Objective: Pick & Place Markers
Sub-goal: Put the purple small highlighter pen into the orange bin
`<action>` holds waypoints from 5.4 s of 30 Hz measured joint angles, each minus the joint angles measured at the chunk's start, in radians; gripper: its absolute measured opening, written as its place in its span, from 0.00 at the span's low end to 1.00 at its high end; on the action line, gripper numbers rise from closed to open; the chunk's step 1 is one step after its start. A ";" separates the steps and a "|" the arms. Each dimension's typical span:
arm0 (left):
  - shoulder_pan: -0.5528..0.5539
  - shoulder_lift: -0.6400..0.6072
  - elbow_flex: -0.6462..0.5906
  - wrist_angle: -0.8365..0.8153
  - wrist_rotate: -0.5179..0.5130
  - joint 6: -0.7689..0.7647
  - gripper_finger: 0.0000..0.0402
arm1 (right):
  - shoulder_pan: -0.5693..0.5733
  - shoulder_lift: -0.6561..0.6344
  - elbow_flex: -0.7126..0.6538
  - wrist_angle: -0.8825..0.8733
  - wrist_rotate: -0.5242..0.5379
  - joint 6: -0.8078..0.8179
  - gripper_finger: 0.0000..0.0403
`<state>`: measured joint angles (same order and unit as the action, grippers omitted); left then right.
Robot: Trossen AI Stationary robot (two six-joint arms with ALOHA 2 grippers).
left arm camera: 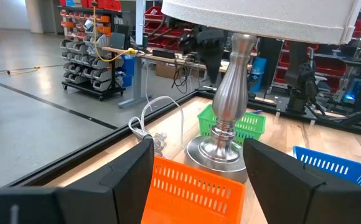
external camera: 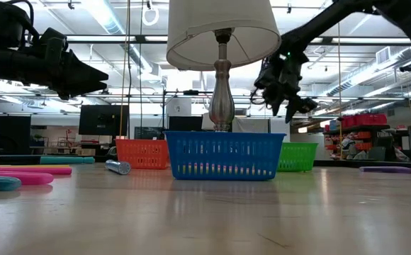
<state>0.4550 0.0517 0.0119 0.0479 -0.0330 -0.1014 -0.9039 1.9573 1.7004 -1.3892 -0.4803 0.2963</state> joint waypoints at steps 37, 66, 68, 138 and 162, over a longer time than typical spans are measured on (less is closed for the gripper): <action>0.000 0.000 0.000 0.000 0.000 0.000 0.63 | 0.017 -0.095 -0.029 -0.074 0.366 -0.632 0.46; 0.000 0.000 0.000 0.000 0.000 0.000 0.63 | -0.058 -0.629 -0.848 0.180 0.517 -0.724 0.46; 0.000 0.000 0.000 0.000 0.000 0.000 0.63 | -0.058 -0.635 -0.863 0.186 0.517 -0.724 0.46; 0.000 0.000 0.000 0.000 0.000 0.000 0.63 | 0.021 -0.485 -1.077 0.490 0.534 -0.806 0.38; 0.000 0.000 0.000 0.000 0.000 0.000 0.63 | 0.036 -0.506 -0.978 0.309 0.497 -0.805 0.08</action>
<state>0.4549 0.0521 0.0120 0.0479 -0.0330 -0.1013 -0.8684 1.4512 0.7223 -1.0800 0.0170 -0.5092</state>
